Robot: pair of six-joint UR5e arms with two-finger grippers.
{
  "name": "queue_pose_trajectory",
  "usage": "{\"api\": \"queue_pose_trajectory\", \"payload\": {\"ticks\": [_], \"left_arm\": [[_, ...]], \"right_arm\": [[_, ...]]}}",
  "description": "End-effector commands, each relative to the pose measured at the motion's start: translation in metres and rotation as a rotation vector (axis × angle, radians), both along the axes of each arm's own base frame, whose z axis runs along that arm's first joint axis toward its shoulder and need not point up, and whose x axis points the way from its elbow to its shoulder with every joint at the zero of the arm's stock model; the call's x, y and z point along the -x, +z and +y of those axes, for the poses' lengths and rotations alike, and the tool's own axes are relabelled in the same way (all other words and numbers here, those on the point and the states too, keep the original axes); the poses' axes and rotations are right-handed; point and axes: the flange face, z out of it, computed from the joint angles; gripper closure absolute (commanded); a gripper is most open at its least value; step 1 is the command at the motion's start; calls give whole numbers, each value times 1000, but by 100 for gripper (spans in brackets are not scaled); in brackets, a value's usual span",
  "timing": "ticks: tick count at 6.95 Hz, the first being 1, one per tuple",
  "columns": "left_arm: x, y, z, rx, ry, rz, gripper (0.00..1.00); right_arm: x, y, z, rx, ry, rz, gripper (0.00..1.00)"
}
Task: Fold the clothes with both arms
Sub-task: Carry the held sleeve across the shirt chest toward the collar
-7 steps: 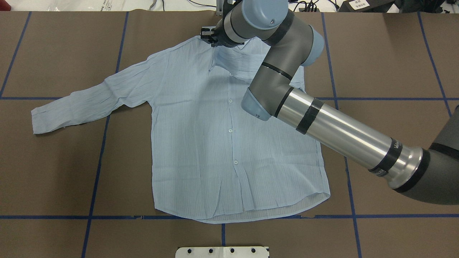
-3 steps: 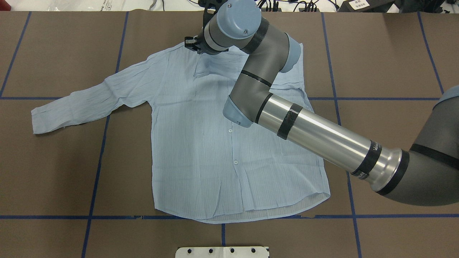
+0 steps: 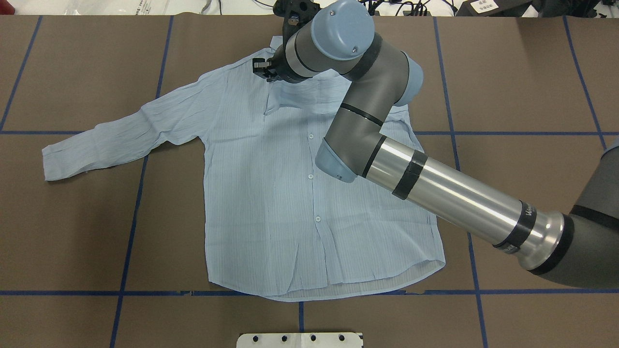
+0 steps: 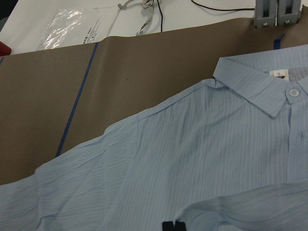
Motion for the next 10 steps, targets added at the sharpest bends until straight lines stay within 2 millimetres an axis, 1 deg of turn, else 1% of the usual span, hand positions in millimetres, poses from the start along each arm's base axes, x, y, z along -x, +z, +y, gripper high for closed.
{"api": "queue_pose_trajectory", "payload": {"ticks": [1,3,4,6,7,8,10], "left_arm": [[0,0,0,2,-1,1,0],[-1,0,-1,-1,1,1,0],[-1,-1,-1,-3,1,1,0],[0,-4,0,-3,-1,1,0],[-1,-3,-1,-2,0,1,0],[-1,-7,-2,-6,0,1,0],[0,-9,-2,-11,-2,2,0]], "right_arm": [[16,10,10,6,-27,17,100],[57,-10,-18,29,-24,75,100],[66,-7,-26,38,-12,103,100],[86,-19,-43,50,5,145,100],[97,-12,-43,35,25,154,43],[113,-12,-41,9,62,158,1],[114,-31,-41,-4,66,144,0]]}}
